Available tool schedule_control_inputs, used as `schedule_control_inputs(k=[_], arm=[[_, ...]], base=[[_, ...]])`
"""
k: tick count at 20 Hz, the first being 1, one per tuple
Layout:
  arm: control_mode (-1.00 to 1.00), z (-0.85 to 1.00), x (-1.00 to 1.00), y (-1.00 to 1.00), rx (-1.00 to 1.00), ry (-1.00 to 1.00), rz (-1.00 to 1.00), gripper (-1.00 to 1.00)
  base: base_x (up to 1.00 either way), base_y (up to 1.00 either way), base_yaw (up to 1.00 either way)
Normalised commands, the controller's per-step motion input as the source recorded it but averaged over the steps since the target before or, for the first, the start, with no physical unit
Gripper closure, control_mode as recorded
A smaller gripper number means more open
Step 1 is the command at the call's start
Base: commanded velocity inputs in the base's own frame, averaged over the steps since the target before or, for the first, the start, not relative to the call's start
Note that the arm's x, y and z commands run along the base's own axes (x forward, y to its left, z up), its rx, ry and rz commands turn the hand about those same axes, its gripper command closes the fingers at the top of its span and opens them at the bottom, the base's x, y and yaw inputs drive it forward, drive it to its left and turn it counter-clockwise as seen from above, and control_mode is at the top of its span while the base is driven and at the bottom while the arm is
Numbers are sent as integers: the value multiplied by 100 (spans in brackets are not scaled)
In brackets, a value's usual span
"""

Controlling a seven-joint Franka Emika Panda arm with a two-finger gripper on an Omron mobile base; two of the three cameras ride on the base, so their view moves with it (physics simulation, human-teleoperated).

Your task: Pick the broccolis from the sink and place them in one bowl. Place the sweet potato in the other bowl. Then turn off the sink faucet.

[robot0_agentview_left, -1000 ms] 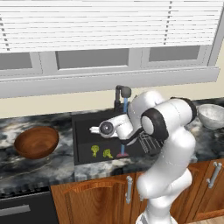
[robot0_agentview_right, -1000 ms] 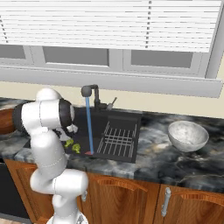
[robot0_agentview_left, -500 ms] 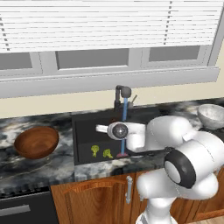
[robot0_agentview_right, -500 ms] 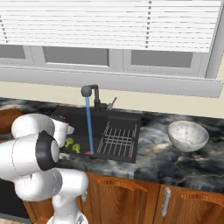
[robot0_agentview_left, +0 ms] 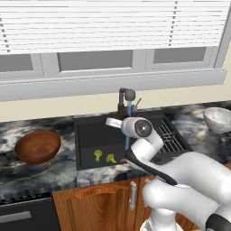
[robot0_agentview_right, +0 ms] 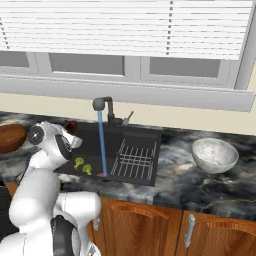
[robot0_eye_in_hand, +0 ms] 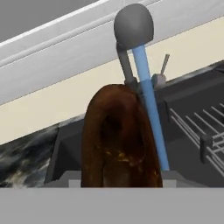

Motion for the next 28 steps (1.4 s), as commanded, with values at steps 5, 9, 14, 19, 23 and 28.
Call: schedule_control_inputs(k=[5, 9, 14, 19, 23, 28], arm=[[-100, 100, -57, -1, 3, 17, -4, 100], [-100, 61, -76, -29, 1, 11, -12, 100], [-100, 5, -77, -72, 0, 0, -27, 100], [-100, 16, -45, -100, 14, 1, -23, 100], [-100, 43, -2, -100, 21, 14, -14, 100], [-100, 11, 0, -100, 15, 4, -13, 100]], base=[[0, 0, 0], [0, 0, 0], [0, 0, 0], [0, 0, 0], [0, 0, 0], [0, 0, 0]])
